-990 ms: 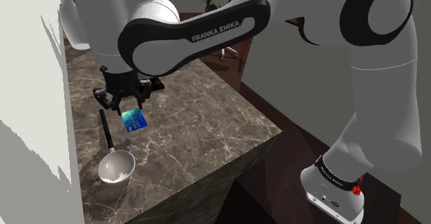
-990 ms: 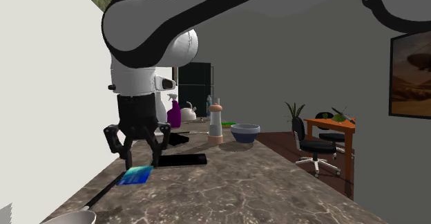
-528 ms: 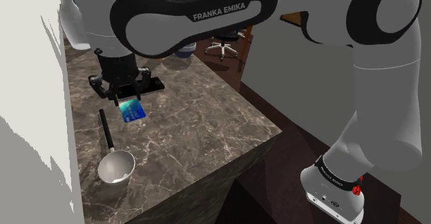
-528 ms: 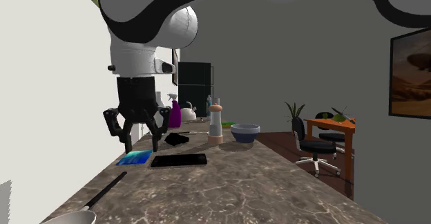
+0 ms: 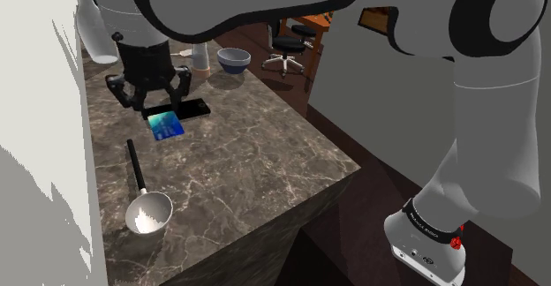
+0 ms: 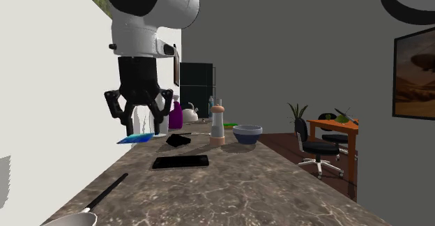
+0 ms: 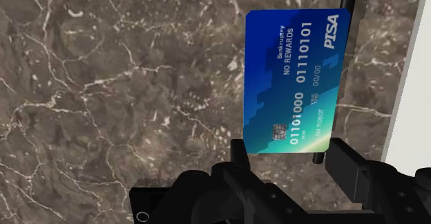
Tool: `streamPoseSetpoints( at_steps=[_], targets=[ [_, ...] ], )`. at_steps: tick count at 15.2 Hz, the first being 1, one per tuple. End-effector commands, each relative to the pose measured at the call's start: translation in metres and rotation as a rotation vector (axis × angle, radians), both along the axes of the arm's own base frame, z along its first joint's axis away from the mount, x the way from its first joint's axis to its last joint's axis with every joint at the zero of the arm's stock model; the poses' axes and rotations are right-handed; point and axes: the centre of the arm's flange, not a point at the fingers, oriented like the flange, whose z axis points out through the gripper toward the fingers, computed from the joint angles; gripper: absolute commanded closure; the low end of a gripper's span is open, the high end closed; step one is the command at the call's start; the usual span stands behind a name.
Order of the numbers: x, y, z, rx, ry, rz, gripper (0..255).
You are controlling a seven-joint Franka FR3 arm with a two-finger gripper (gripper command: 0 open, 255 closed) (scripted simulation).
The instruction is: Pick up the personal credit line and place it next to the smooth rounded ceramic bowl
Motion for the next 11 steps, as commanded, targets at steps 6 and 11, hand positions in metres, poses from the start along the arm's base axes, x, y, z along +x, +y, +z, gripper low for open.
streamPoseSetpoints(
  at_steps=[6,11],
  targets=[
    [0.034,-0.056,0.009,0.000,0.000,0.000,255],
    [0.068,-0.112,0.010,0.000,0.000,0.000,255]
  ],
)
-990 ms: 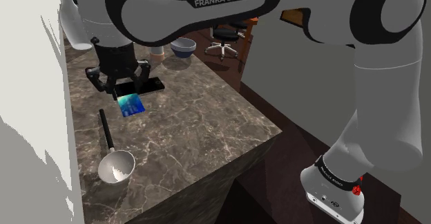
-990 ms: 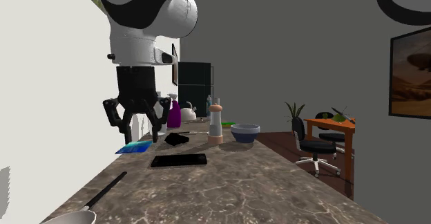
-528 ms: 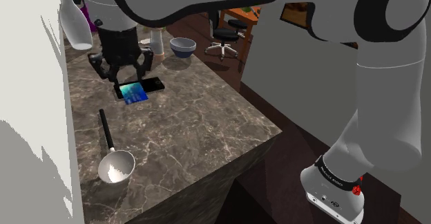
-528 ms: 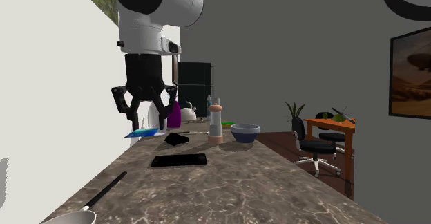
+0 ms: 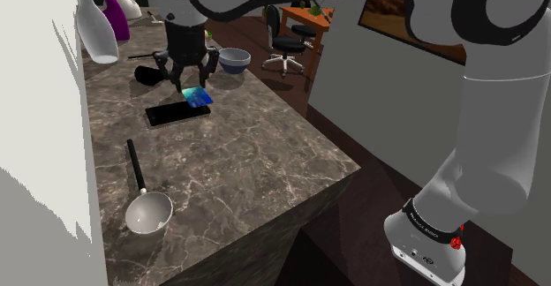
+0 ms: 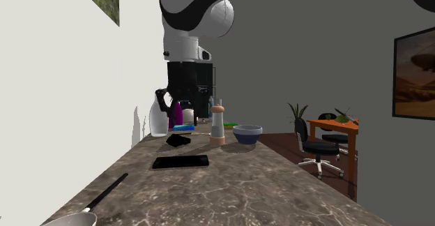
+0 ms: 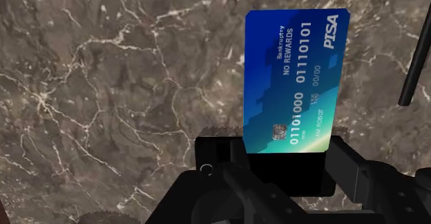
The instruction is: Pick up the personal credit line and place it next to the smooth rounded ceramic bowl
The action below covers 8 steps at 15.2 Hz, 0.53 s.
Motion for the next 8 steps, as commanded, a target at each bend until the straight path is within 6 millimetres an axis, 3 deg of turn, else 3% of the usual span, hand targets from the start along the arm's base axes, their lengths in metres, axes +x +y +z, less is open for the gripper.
streamPoseSetpoints(
  at_steps=[1,8],
  targets=[
    [0.016,-0.025,0.002,0.000,0.000,0.001,255],
    [0.064,-0.103,0.003,0.000,0.000,0.001,255]
  ],
)
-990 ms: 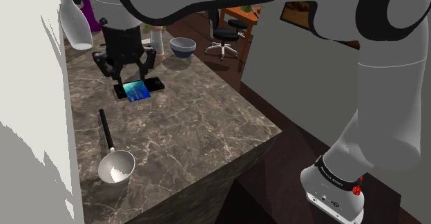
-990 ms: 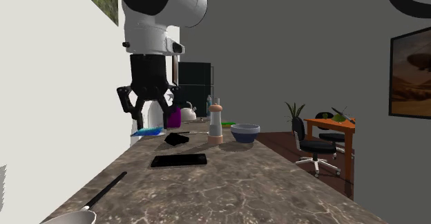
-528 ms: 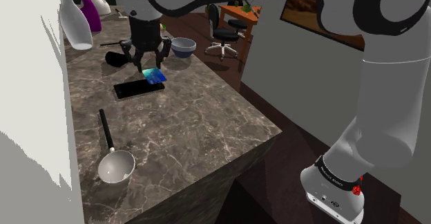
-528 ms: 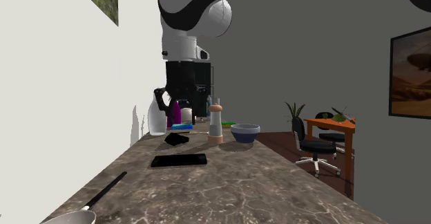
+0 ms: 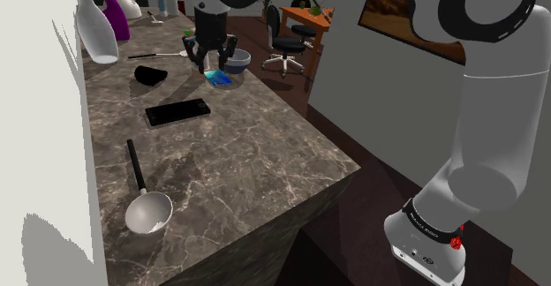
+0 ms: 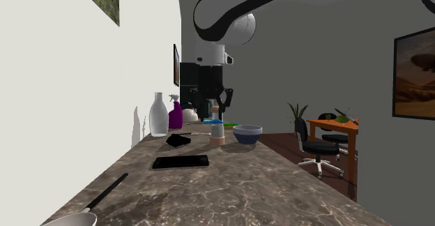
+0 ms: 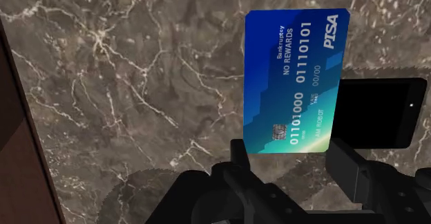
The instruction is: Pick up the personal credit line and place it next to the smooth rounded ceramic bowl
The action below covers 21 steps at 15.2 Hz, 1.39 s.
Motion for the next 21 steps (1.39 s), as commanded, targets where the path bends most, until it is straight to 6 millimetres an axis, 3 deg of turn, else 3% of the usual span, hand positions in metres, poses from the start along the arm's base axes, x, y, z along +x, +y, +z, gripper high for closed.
streamPoseSetpoints(
  at_steps=[1,17,21],
  targets=[
    [0.012,-0.023,-0.002,0.000,0.000,0.001,255],
    [0.124,-0.202,-0.001,0.000,0.000,0.001,255],
    [0.128,-0.209,-0.017,0.000,0.000,0.001,255]
  ],
)
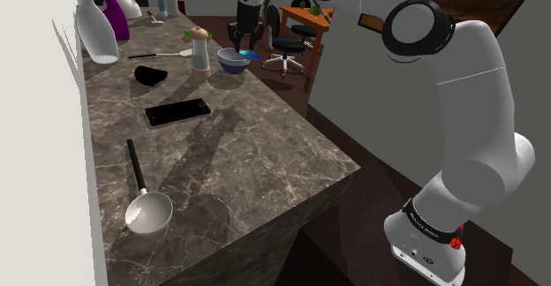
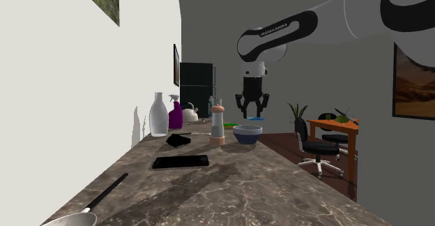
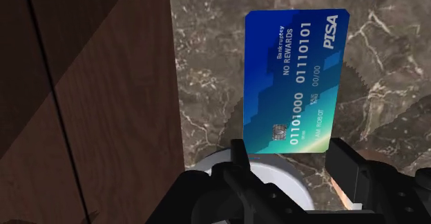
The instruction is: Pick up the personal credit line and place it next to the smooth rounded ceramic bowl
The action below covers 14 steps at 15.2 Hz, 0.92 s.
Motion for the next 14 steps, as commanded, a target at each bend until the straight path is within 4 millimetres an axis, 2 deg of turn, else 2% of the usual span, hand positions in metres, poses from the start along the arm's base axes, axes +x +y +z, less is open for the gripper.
streamPoseSetpoints(
  at_steps=[1,14],
  targets=[
    [0.002,0.000,-0.010,0.000,0.000,0.001,255],
    [0.002,0.000,-0.079,0.000,0.000,0.001,255]
  ],
)
